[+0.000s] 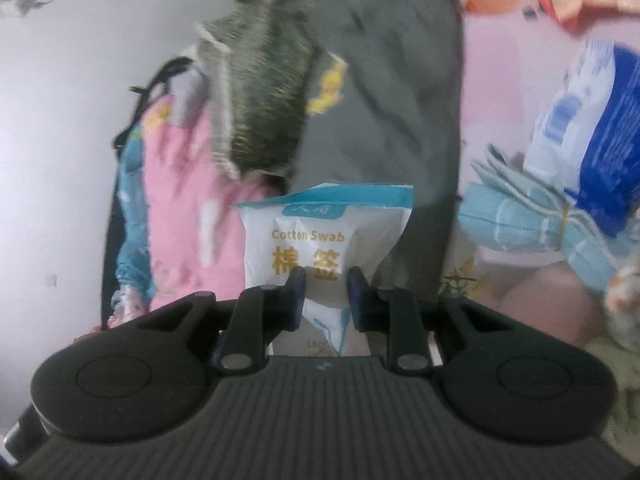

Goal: Organize soft objects
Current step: 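Carry the Cotton Swab bag with the right gripper into the cardboard box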

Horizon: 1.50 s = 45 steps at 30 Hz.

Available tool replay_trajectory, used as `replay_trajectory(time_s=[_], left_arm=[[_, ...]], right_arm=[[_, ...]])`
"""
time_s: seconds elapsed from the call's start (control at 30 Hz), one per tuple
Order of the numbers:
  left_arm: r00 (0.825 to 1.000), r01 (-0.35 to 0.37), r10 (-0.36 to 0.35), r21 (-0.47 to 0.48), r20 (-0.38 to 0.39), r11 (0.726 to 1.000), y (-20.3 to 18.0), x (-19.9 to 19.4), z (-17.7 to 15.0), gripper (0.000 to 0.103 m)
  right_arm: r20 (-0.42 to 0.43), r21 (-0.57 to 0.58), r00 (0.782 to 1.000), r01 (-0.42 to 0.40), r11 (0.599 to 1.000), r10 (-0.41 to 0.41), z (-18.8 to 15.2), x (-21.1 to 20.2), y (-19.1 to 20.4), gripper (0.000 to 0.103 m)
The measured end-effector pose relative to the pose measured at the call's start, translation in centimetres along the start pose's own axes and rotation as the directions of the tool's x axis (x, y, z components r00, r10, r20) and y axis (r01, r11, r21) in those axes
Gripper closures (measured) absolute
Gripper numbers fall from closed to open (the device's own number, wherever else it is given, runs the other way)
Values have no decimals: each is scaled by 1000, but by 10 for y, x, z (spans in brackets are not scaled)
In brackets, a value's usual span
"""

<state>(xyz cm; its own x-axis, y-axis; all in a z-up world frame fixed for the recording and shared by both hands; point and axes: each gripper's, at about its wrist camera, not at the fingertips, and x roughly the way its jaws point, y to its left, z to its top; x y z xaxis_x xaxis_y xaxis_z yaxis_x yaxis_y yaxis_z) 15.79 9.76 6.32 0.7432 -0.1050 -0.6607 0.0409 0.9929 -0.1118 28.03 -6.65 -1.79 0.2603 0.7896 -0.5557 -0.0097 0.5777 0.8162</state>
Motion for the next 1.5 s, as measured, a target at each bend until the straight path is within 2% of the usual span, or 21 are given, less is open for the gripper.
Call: replay_trajectory(time_s=[0.2,0.33,0.5,0.67,0.77,0.9,1.03,1.1,1.2,1.27,1.37,1.47,1.5], left_arm=[[990,129,-133,81,42,988,-71,-14,19,90],[966,255,-258,139,6,957,-146,1,26,90],[914,406,-396,177,-92,896,-254,36,21,90],[850,517,-481,165,-214,840,-350,86,6,90],[821,553,-503,154,-270,819,-395,115,-5,90],[798,573,-514,135,-315,808,-435,145,-18,90],[786,574,-503,123,-359,810,-462,167,-32,87],[784,568,-485,133,-388,812,-468,176,-39,82],[795,552,-461,155,-394,819,-466,177,-41,81],[808,539,-451,165,-380,826,-461,172,-40,76],[818,526,-441,170,-369,833,-454,164,-34,75],[833,514,-433,195,-344,835,-445,148,-26,69],[841,507,-429,207,-330,837,-440,141,-22,64]], right_arm=[[125,-56,992,-22,998,29,1,-90,-2,82],[227,-56,974,31,998,-17,0,-173,-32,84],[344,9,928,151,988,-145,-7,-281,-96,84],[380,106,878,271,957,-291,-5,-360,-167,84],[366,176,852,332,927,-375,4,-398,-213,84],[348,214,814,414,885,-465,15,-423,-258,85],[350,204,751,522,828,-560,27,-433,-288,85],[356,183,707,588,788,-611,30,-432,-299,85],[367,150,632,684,713,-683,34,-425,-310,85],[370,137,604,716,685,-705,34,-422,-315,85],[386,138,602,711,689,-699,33,-423,-315,85],[406,151,623,676,721,-669,26,-434,-311,85],[411,157,635,657,737,-654,22,-438,-307,85]])
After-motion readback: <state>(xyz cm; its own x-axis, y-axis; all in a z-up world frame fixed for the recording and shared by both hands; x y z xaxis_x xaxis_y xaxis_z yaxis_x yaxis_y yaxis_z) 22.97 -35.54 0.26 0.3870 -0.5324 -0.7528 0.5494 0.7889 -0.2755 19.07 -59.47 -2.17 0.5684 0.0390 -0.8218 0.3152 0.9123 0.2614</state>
